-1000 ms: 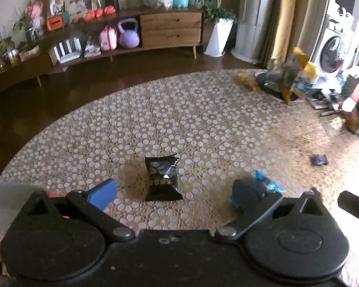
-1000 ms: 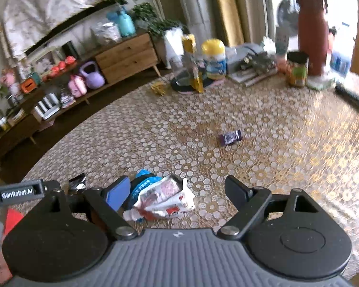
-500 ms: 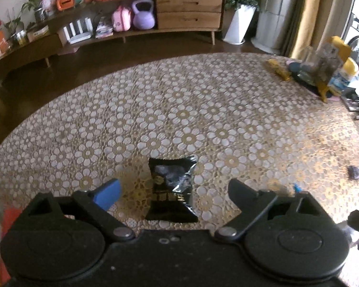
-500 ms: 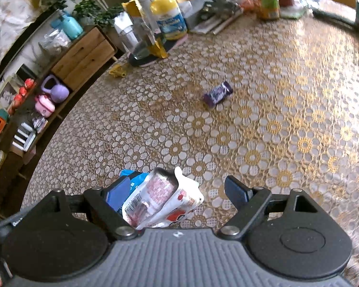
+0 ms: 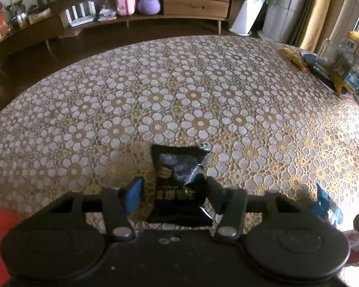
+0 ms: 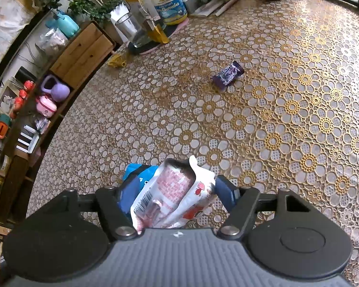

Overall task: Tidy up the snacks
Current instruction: 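Grasp the black snack bag with the left tool while the right grasps the blue-white pouch, then carry the black bag and blue-white pouch over the shoebox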

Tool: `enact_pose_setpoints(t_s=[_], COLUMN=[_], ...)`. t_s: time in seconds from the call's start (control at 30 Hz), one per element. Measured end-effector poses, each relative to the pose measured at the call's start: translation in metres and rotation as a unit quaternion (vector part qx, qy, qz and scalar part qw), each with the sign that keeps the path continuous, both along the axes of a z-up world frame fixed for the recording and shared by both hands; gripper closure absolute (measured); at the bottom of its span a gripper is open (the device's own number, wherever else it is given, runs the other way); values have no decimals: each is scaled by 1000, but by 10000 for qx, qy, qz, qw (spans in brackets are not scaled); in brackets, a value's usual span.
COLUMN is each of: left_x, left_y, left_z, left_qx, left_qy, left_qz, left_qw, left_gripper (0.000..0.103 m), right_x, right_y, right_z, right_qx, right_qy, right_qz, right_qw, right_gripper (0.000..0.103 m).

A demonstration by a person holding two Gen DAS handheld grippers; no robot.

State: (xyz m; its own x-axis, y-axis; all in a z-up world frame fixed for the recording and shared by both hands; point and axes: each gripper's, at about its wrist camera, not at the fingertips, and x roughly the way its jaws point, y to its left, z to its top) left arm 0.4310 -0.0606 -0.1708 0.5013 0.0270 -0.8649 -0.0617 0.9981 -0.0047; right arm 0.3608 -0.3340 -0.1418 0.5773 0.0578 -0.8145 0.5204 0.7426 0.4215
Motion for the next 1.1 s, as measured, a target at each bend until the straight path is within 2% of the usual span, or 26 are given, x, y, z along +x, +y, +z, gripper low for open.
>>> enact_pose_setpoints(t_s=[0.07, 0.23, 0.3, 0.33, 0.4, 0.73, 1.1], left_x=[-1, -7, -12, -15, -23, -82, -152], left_y=[-1, -8, -11, -12, -15, -22, -26], left_z=[0, 2, 3, 4, 7, 33, 79], left_qx=[-29, 105, 54, 48, 54, -167, -381], left_qy=[-56, -46, -7, 1, -17, -58, -153], left_qz=[-73, -137, -180, -193, -235, -532, -940], left_qw=[10000, 9998, 9998, 9998, 9997, 9984, 9947], left_gripper=[65, 74, 75, 75, 75, 75, 75], right_x=[-3, -16, -23, -26, -34, -75, -132], right_y=[-2, -6, -7, -7, -9, -8, 17], right_z=[1, 3, 4, 5, 5, 11, 54], right_qx=[42, 98, 113, 108, 101, 15, -361], right_qy=[-43, -181, -225, -240, -250, -327, -569], right_qz=[14, 72, 96, 96, 123, 398, 967], right_qw=[10000, 9998, 9996, 9996, 9996, 9987, 9930], right_gripper=[40, 49, 53, 56, 71, 71, 71])
